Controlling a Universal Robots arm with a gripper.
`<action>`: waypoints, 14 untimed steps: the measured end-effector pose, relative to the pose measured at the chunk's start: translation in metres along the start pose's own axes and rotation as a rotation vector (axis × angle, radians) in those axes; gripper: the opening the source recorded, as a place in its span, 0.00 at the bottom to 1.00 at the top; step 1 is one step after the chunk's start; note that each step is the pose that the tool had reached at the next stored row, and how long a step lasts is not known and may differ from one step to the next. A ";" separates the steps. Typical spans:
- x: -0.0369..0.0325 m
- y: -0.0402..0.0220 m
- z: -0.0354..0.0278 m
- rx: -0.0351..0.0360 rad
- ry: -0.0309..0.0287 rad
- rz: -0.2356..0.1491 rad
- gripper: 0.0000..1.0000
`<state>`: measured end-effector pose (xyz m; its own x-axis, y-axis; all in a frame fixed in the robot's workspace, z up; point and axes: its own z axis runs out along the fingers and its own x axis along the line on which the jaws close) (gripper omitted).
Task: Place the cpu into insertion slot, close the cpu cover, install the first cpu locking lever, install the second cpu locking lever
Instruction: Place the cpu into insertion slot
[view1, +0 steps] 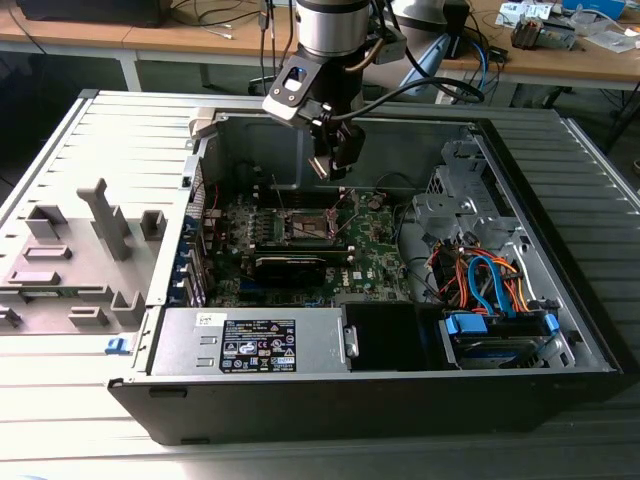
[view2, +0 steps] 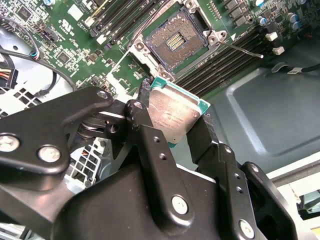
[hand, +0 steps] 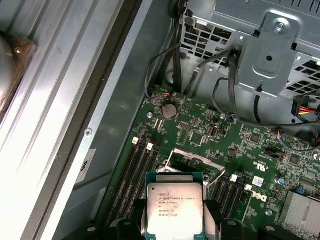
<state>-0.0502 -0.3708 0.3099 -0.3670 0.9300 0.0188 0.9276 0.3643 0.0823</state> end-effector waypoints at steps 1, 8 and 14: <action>0.0000 0.0000 0.0000 0.0000 -0.0001 0.001 0.54; 0.0000 0.0000 0.0002 -0.0002 -0.0007 0.008 0.54; 0.0000 0.0000 0.0003 -0.0003 -0.0012 0.015 0.54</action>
<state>-0.0502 -0.3708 0.3095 -0.3530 0.9354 0.0188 0.9330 0.3504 0.0823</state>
